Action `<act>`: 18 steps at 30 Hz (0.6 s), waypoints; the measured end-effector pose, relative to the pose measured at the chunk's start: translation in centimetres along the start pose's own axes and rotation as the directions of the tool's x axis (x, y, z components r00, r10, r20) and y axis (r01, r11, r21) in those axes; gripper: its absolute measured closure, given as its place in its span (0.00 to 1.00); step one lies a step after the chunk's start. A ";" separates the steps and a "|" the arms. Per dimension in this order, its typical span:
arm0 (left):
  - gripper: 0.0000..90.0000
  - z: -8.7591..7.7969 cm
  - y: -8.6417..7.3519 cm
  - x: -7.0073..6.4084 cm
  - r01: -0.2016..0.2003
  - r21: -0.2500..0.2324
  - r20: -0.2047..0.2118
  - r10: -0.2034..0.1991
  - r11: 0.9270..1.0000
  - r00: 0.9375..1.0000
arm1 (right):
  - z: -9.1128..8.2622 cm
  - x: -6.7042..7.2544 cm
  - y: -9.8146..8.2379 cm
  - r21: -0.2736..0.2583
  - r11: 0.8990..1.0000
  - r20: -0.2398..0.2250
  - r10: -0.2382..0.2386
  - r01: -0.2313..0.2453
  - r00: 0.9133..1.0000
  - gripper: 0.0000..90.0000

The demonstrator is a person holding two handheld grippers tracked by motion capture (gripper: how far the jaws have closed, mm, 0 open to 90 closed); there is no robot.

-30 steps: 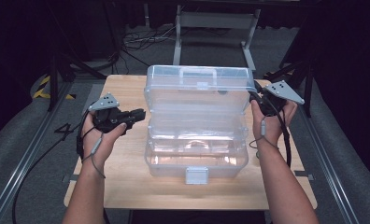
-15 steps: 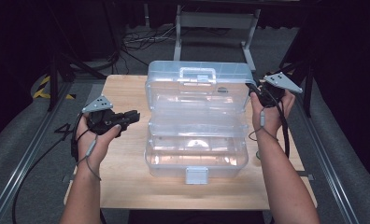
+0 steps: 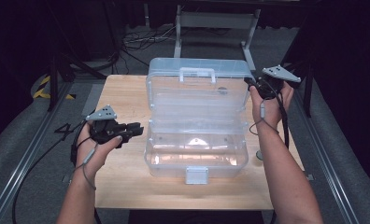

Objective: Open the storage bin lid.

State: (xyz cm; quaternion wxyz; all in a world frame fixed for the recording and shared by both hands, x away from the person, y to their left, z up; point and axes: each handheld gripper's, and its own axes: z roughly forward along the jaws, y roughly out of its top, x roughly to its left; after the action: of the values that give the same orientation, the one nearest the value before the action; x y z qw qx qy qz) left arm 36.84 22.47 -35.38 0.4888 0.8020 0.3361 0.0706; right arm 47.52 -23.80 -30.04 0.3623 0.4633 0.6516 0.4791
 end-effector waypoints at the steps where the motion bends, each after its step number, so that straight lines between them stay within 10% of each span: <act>1: 0.81 0.0 0.0 0.0 0.000 0.000 0.000 0.000 1.000 1.000 | 0.1 0.0 0.1 0.002 1.000 0.000 -0.001 0.001 1.000 0.87; 18: 0.82 3.8 -3.1 -1.9 -0.060 0.131 0.206 0.032 0.990 0.978 | 1.3 -0.6 0.4 0.027 0.999 -0.011 0.018 -0.017 1.000 0.87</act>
State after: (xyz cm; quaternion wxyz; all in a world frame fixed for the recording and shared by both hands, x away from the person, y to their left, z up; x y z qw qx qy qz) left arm 35.61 19.42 -39.47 0.4627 0.8442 0.2696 -0.0234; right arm 48.98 -23.93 -30.03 0.3480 0.4710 0.6559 0.4762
